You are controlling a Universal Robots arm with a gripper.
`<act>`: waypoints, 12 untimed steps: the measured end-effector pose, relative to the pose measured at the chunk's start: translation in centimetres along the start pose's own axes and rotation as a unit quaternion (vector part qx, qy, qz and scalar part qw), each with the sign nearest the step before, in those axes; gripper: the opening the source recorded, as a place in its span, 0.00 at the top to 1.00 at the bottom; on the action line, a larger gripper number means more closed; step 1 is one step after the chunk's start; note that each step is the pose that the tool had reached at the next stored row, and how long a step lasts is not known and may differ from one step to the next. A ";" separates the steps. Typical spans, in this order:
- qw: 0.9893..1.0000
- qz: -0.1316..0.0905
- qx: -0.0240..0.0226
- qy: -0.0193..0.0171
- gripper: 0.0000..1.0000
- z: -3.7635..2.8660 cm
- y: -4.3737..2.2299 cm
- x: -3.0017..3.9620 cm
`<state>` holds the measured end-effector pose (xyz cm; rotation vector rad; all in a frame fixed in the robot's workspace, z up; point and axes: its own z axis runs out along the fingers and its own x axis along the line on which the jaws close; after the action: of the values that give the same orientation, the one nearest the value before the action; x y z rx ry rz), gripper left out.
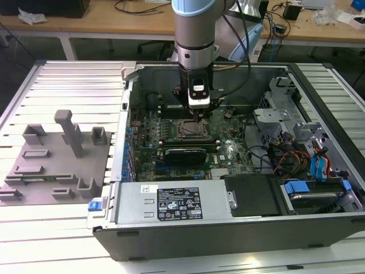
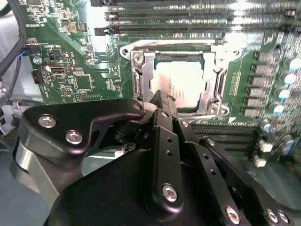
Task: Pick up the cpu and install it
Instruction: 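Install the first cpu locking lever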
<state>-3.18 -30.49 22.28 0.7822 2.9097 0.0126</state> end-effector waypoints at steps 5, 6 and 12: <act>0.997 -0.074 0.010 -0.005 0.89 0.03 0.00 0.00; 0.997 -0.074 0.010 -0.005 0.89 0.03 0.00 0.00; 0.997 -0.076 0.024 0.025 0.89 0.08 0.02 -0.02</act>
<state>-3.14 -30.49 22.20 0.5744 3.0198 -0.0540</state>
